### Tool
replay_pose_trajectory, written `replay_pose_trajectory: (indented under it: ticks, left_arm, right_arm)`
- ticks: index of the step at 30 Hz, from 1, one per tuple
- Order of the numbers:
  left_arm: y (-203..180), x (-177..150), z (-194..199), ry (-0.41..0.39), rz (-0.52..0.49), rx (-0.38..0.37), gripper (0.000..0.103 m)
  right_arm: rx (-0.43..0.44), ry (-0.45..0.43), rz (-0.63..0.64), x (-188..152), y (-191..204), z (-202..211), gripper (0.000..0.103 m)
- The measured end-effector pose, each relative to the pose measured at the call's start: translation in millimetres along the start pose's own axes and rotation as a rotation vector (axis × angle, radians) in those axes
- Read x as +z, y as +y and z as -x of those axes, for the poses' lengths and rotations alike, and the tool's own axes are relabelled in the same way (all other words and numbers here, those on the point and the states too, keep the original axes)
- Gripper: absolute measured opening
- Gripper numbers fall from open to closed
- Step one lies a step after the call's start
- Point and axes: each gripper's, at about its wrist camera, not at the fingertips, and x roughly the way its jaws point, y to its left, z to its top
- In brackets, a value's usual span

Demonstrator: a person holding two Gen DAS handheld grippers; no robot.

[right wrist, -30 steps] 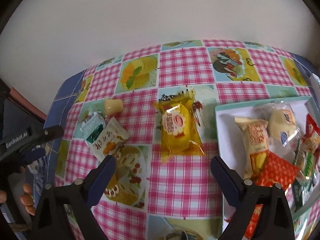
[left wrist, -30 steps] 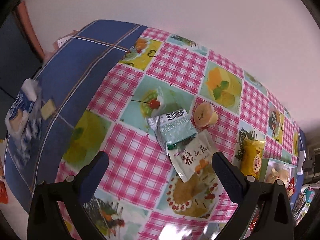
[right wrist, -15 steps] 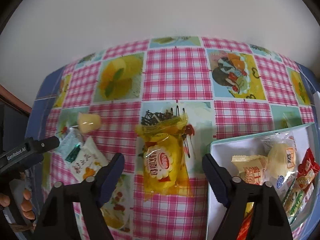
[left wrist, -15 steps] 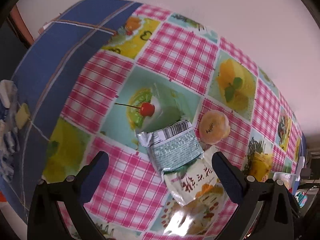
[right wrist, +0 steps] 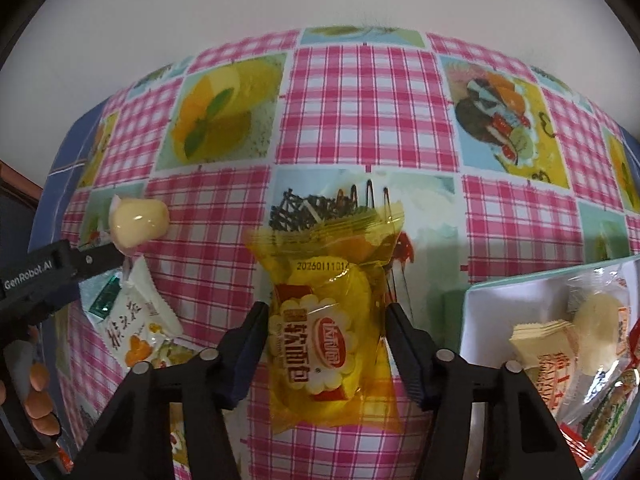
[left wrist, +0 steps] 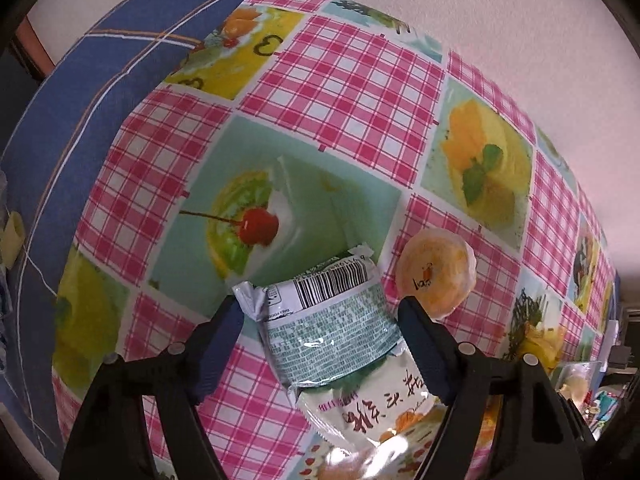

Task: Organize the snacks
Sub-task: 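Grasp the green-white biscuit pack with left tool while right tool grasps yellow bread pack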

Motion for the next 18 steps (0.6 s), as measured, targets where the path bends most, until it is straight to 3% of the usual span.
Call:
replay_pose_trajectory:
  ticks: [12, 18]
  left_arm:
    - [-19.0, -11.6, -2.8, -0.037, -0.002, 0.055, 0.074]
    - [-8.0, -15.3, 0.7, -0.046, 0.018, 0.061, 0.065]
  right_arm:
    - [-0.048, -0.026, 0.033, 1.4, 5.1, 1.5, 0.048]
    - [-0.052, -0.016, 0.025, -4.1, 0.0, 5.9, 0.045]
